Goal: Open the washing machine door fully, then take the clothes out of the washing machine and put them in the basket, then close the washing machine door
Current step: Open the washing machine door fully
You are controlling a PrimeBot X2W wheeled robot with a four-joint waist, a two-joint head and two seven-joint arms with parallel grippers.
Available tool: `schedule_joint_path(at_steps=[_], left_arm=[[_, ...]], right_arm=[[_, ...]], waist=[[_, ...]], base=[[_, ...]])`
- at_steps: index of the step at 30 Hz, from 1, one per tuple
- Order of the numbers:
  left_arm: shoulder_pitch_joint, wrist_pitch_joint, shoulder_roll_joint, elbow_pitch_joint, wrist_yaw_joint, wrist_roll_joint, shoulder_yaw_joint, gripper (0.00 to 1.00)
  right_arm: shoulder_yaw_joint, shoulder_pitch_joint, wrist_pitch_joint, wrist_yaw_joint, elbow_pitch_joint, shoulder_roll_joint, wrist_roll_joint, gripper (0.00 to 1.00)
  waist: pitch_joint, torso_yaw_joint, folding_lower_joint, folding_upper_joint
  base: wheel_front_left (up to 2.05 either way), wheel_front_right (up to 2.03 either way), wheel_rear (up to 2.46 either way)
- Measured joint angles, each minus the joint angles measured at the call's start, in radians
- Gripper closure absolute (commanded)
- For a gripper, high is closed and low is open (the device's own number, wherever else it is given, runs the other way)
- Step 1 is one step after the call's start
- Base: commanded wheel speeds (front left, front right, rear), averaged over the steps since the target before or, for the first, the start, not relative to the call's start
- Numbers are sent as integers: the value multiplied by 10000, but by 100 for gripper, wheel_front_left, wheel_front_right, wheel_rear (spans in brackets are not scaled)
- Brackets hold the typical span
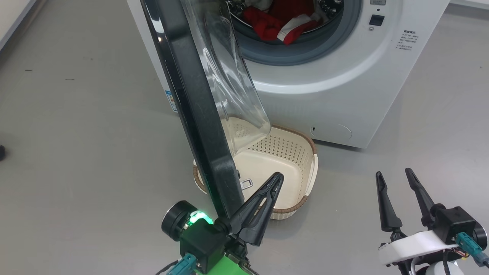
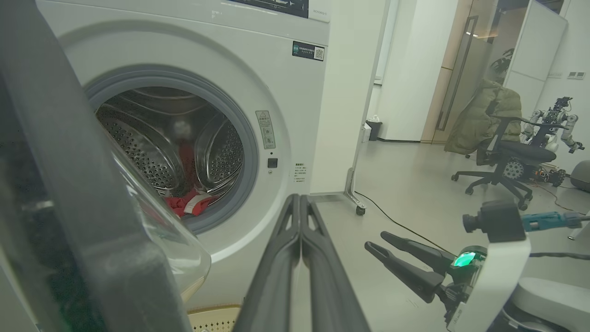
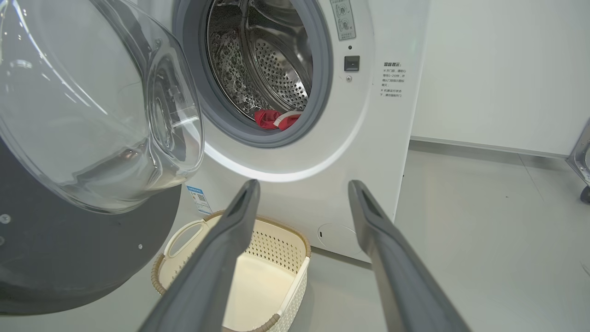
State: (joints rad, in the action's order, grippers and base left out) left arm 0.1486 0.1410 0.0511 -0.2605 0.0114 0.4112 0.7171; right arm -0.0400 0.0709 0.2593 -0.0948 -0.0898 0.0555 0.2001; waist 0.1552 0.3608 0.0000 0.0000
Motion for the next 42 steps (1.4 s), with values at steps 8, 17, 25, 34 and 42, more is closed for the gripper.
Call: schedule_joint_path(at_steps=[8, 17, 25, 34, 42], left_arm=[[-270, -523, 27, 984, -293, 27, -314, 100], [-270, -708, 25, 1258, -692, 25, -591, 100], [-271, -798, 19, 1338, -867, 25, -616, 100], [-328, -874, 8, 1555, -984, 111, -598, 100], [-586, -869, -21, 1569, -1047, 128, -767, 100]], right_arm=[[58, 0, 0, -10, -21, -50, -2, 0], [153, 0, 0, -86, -36, -69, -2, 0], [222, 0, 0, -98, -84, -82, -8, 0], [385, 9, 0, -100, -142, -109, -15, 0], [387, 17, 0, -171, -157, -119, -15, 0]], waist=[[46, -56, 0, 0], [85, 23, 0, 0], [99, 178, 0, 0], [-21, 451, 0, 0], [-139, 721, 0, 0]], base=[[0, 0, 0], [0, 0, 0], [0, 0, 0], [0, 0, 0], [0, 0, 0]])
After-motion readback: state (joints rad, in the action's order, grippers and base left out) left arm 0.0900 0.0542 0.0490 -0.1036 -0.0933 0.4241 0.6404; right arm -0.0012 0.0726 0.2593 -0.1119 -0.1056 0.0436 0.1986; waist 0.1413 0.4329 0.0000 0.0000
